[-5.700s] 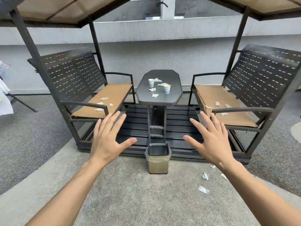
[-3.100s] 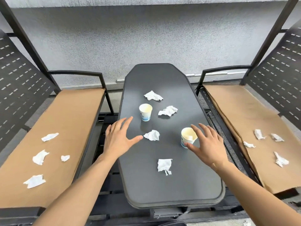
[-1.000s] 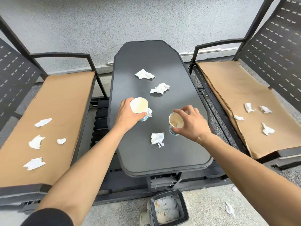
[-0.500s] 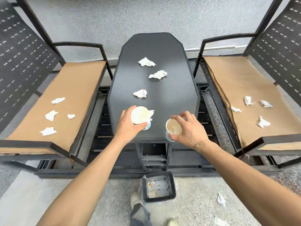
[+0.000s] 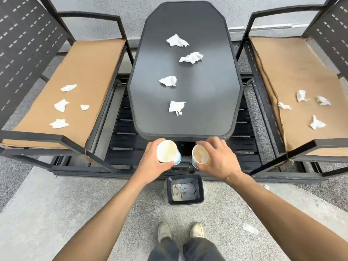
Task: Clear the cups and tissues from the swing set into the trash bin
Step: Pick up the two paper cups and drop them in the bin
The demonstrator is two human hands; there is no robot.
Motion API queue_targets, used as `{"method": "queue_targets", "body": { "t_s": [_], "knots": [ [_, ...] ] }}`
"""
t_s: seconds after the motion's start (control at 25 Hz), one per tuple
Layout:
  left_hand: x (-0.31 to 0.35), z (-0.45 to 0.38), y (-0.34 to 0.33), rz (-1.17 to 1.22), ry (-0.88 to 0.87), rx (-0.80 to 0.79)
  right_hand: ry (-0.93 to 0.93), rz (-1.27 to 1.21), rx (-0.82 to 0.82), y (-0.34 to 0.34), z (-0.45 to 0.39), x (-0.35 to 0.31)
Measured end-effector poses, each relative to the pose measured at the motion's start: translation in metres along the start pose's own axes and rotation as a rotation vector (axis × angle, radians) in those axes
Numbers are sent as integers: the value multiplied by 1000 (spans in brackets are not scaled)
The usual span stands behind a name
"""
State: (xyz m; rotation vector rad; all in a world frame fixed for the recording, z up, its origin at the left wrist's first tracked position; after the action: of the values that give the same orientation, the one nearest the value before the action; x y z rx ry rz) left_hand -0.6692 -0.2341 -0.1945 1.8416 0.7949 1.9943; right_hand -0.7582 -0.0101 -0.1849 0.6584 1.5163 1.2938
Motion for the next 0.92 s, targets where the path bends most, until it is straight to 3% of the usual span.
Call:
{"method": "queue_targets", "body": {
  "t_s": [0.32,0.6,0.92],
  "knots": [
    [-95,25,-61,-31,164,-83,-109,32,-119,-106,12,21],
    [-205,27,-167,-116,219,-153,-264,57,-261,-236,13,72],
    [-325,15,-265,-479,318,-258,-332,88,-366,-394,9,111]
  ]
}}
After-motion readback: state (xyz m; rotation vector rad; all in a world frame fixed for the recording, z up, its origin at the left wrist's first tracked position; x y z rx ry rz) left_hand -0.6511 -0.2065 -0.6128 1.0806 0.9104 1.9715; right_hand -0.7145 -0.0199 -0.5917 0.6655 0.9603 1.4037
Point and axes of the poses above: each hand's wrist, its own z-axis away from the middle knuckle, its own y-axis out of the back of the hand, x = y × z, the point moved 1 cm from there along -z, towards the middle knuckle, and after that the axes turned 10 degrees about -y, right-handed, at the moved point
